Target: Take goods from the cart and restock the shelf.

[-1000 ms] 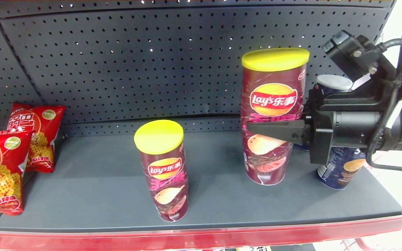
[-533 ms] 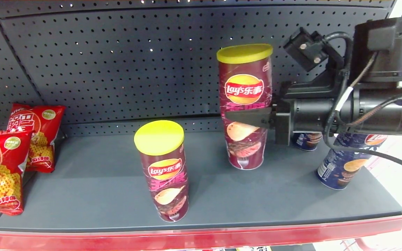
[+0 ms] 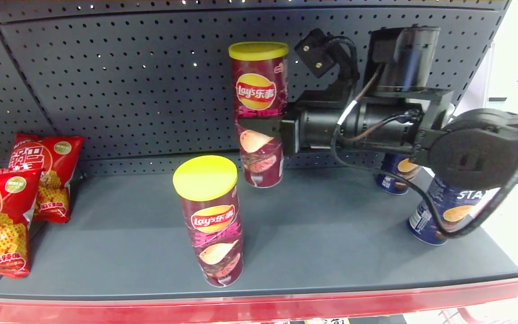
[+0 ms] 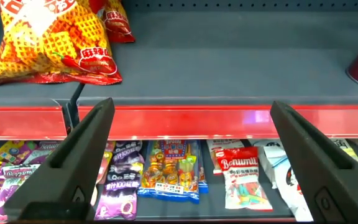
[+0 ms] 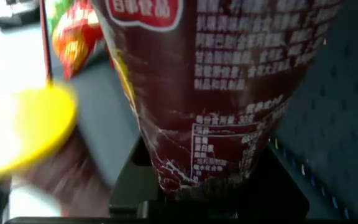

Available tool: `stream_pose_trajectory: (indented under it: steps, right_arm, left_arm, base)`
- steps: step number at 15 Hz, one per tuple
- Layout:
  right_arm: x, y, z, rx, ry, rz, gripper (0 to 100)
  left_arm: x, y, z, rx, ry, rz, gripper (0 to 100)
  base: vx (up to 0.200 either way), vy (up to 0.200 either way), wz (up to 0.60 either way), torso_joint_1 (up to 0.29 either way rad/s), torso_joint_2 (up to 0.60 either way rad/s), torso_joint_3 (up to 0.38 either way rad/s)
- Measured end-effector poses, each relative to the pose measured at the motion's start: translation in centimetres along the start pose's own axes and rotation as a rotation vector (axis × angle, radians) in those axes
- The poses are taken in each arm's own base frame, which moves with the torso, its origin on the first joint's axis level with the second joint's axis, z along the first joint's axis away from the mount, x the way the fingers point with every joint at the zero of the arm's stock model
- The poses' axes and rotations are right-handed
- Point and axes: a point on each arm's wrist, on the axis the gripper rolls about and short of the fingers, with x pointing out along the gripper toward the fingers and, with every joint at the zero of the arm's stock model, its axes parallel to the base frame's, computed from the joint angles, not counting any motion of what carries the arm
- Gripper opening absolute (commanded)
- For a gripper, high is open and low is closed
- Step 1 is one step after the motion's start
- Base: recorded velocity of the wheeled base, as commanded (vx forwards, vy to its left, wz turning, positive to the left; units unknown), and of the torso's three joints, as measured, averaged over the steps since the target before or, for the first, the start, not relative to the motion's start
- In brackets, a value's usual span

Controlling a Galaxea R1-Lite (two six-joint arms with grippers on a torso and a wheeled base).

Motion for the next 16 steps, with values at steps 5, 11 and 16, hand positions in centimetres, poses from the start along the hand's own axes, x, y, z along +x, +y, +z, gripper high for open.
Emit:
stream_pose_trajectory:
  steps: [5,11,16]
  right_arm:
    - [4.0,-1.1,-3.0,0.027,-0.019,0.074,0]
    - [6.3,-4.1,-6.5,-0.015,0.018,0.181,0]
    - [6.8,-6.2,-8.3,-0.016,0.11,0.214,0]
  left_arm:
    - [0.0,0.0,0.0,0.0,0.0,0.0,100]
    - [0.0,0.0,0.0,0.0,0.0,0.0,100]
    - [0.0,0.0,0.0,0.0,0.0,0.0,100]
  base:
    - [0.0,0.0,0.0,0.0,0.0,0.0]
    - [0.0,0.0,0.0,0.0,0.0,0.0]
    - [0.0,0.0,0.0,0.0,0.0,0.0]
